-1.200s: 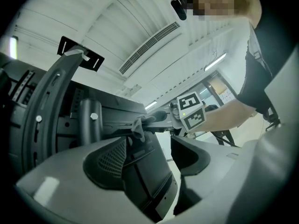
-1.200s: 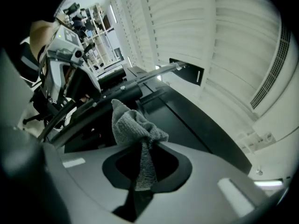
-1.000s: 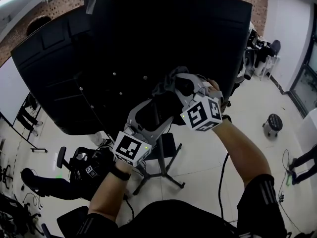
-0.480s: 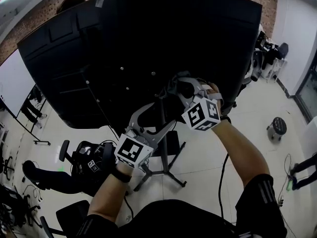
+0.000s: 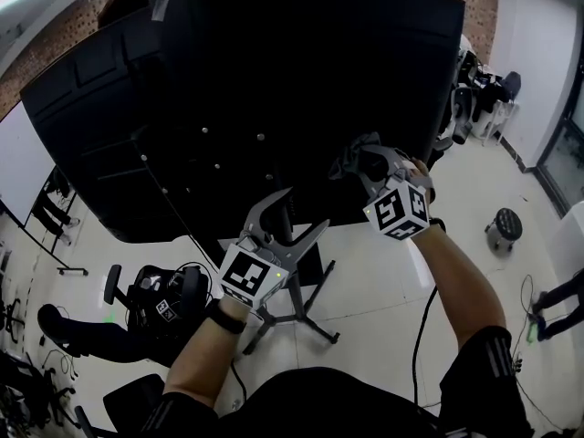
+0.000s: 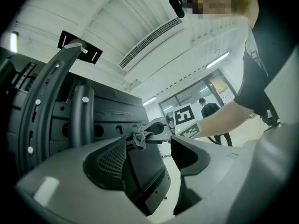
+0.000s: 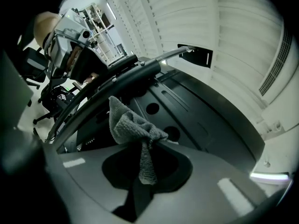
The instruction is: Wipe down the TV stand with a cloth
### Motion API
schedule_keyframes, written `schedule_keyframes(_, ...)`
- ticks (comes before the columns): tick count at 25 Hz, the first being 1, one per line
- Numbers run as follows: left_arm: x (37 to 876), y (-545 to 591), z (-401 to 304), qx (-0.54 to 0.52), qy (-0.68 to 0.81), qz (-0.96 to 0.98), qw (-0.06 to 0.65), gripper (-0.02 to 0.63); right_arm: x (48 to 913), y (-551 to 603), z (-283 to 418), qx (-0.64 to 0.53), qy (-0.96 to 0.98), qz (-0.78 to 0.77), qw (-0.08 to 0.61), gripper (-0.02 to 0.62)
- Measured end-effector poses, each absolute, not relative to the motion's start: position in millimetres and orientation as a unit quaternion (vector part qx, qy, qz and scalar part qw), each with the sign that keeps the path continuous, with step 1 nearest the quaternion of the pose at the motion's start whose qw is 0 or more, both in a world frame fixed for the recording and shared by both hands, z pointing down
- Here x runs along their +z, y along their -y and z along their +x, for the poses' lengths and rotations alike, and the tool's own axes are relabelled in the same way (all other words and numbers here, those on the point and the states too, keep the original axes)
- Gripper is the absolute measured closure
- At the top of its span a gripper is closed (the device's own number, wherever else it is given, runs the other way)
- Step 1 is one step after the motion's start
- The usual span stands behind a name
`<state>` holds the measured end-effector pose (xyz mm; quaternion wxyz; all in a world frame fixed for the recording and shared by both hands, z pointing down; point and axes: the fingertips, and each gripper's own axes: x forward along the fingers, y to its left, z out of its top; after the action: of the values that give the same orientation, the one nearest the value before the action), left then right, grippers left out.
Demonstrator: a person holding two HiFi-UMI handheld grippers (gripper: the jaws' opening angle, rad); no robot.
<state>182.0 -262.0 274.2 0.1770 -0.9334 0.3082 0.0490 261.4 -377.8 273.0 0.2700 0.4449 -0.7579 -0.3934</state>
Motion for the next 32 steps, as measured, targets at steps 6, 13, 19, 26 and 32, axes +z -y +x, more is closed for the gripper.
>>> schedule_keyframes(6,274,258,193,0.047,-0.303,-0.935,0.177,0.288,276,378,291,-0.368,0.755,0.468,0.276,0.560)
schedule_keyframes(13,265,250,182,0.048,-0.314,-0.929,0.191,0.288,245,349,269,-0.387,0.772,0.461,0.207,0.560)
schedule_keyframes(19,253,239,139,0.064,-0.342,-0.916,0.202,0.288,220,310,207,-0.413,0.789,0.425,0.164,0.560)
schedule_keyframes(26,235,228,70,0.077,-0.366,-0.902,0.217,0.288,191,280,121,-0.435,0.796,0.396,0.142,0.560)
schedule_keyframes(32,219,221,-14,0.080,-0.392,-0.888,0.227,0.288,167,261,25,-0.457,0.802,0.363,0.126,0.560)
